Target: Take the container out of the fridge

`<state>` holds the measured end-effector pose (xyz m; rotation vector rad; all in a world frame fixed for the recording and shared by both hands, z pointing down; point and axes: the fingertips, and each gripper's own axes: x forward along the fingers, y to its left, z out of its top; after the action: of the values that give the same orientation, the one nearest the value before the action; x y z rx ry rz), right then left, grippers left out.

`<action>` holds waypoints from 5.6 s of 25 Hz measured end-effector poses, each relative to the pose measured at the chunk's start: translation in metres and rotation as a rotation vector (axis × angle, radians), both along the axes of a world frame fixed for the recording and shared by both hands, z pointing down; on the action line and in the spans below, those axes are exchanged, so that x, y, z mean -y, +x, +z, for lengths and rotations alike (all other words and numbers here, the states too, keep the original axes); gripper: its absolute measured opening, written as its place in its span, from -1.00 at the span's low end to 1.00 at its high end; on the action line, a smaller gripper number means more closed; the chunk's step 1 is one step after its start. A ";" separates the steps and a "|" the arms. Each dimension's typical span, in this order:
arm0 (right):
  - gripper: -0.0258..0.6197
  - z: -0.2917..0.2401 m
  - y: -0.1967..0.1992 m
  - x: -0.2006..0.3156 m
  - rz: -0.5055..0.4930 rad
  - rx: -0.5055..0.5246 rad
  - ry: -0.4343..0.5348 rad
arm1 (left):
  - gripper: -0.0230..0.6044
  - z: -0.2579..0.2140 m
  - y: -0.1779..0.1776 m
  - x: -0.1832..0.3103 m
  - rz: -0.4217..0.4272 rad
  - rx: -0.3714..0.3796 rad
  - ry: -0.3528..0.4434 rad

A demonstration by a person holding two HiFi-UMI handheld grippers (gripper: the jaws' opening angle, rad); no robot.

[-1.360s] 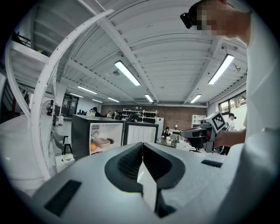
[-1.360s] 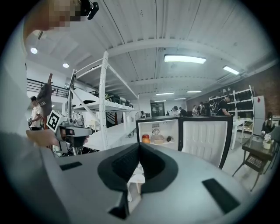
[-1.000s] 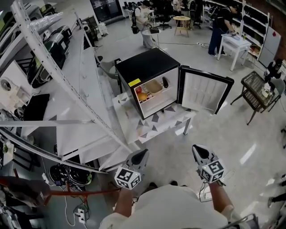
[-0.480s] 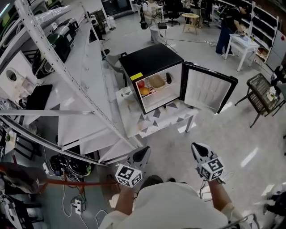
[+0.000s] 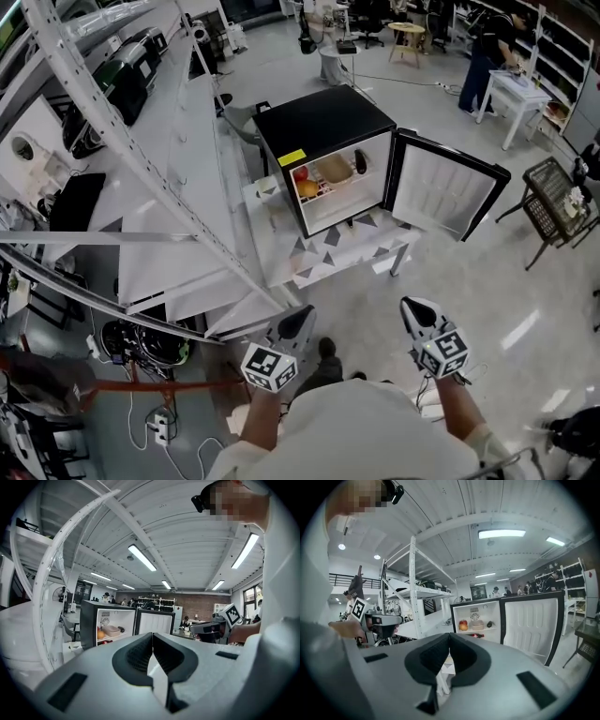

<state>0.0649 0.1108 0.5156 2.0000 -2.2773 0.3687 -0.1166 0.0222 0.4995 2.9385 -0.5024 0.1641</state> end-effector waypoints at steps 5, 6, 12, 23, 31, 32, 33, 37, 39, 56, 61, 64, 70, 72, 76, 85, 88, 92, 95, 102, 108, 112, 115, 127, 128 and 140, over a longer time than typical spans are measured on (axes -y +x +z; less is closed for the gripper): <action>-0.90 0.000 0.008 0.028 0.013 -0.018 -0.015 | -0.91 0.005 0.010 0.033 0.014 -0.011 -0.014; -0.90 0.000 0.011 0.035 0.018 -0.021 -0.018 | -0.91 0.006 0.013 0.041 0.020 -0.013 -0.014; -0.90 -0.002 0.025 0.081 0.042 -0.043 -0.042 | -0.91 0.011 0.029 0.095 0.046 -0.007 -0.031; -0.90 -0.002 0.048 0.149 0.137 -0.074 -0.061 | -0.91 0.021 0.068 0.171 0.159 0.000 -0.043; -0.90 0.011 0.062 0.176 0.245 -0.053 -0.091 | -0.91 0.030 0.077 0.210 0.220 0.004 -0.042; -0.90 0.012 0.062 0.178 0.250 -0.052 -0.090 | -0.91 0.031 0.078 0.213 0.225 0.008 -0.042; -0.90 0.012 0.062 0.179 0.253 -0.052 -0.091 | -0.91 0.032 0.080 0.215 0.230 0.011 -0.043; -0.90 0.015 0.072 0.182 0.273 -0.052 -0.102 | -0.91 0.032 0.087 0.222 0.243 0.013 -0.047; -0.90 0.013 0.078 0.186 0.277 -0.048 -0.098 | -0.91 0.033 0.092 0.226 0.243 0.015 -0.050; -0.90 0.008 0.146 0.264 -0.013 -0.215 -0.084 | -0.91 0.037 0.151 0.247 0.021 0.030 -0.059; -0.85 0.016 0.160 0.293 -0.115 -0.265 -0.074 | -0.91 0.036 0.161 0.250 -0.063 0.038 -0.066; -0.79 0.025 0.168 0.310 -0.180 -0.339 -0.092 | -0.91 0.039 0.169 0.249 -0.097 0.044 -0.068; -0.73 0.040 0.177 0.345 -0.281 -0.415 -0.107 | -0.91 0.044 0.179 0.249 -0.168 0.055 -0.083; -0.64 0.050 0.178 0.358 -0.312 -0.442 -0.131 | -0.91 0.047 0.182 0.249 -0.188 0.059 -0.087; -0.48 0.069 0.177 0.382 -0.383 -0.532 -0.166 | -0.91 0.051 0.188 0.251 -0.227 0.058 -0.104; -0.20 0.107 0.152 0.430 -0.530 -0.695 -0.169 | -0.91 0.065 0.205 0.254 -0.272 0.066 -0.139; -0.13 0.126 0.145 0.447 -0.569 -0.765 -0.179 | -0.91 0.067 0.207 0.254 -0.301 0.061 -0.146; -0.08 0.164 0.142 0.470 -0.592 -0.878 -0.219 | -0.91 0.071 0.203 0.254 -0.338 0.060 -0.156; 0.02 0.181 0.140 0.481 -0.614 -0.926 -0.238 | -0.91 0.074 0.203 0.255 -0.357 0.056 -0.164; 0.12 0.207 0.126 0.505 -0.683 -1.126 -0.206 | -0.91 0.078 0.206 0.254 -0.384 0.053 -0.168; 0.17 0.234 0.126 0.513 -0.711 -1.270 -0.206 | -0.91 0.075 0.193 0.248 -0.434 0.056 -0.167; 0.09 0.235 0.127 0.520 -0.696 -1.311 -0.188 | -0.91 0.078 0.180 0.245 -0.472 0.067 -0.171; 0.08 0.235 0.127 0.516 -0.707 -1.318 -0.190 | -0.91 0.078 0.179 0.241 -0.480 0.066 -0.172; -0.06 0.190 0.113 0.495 -0.665 -1.097 -0.099 | -0.91 0.066 0.190 0.230 -0.465 0.076 -0.144; -0.06 0.184 0.112 0.493 -0.653 -1.073 -0.083 | -0.91 0.066 0.192 0.226 -0.461 0.080 -0.146; -0.11 0.138 0.108 0.450 -0.541 -0.691 -0.053 | -0.91 0.066 0.209 0.203 -0.405 0.113 -0.152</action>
<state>0.1731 -0.3390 0.6541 1.1370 -2.1574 -0.2659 0.0926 -0.1810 0.5652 2.6237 -1.0361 0.3033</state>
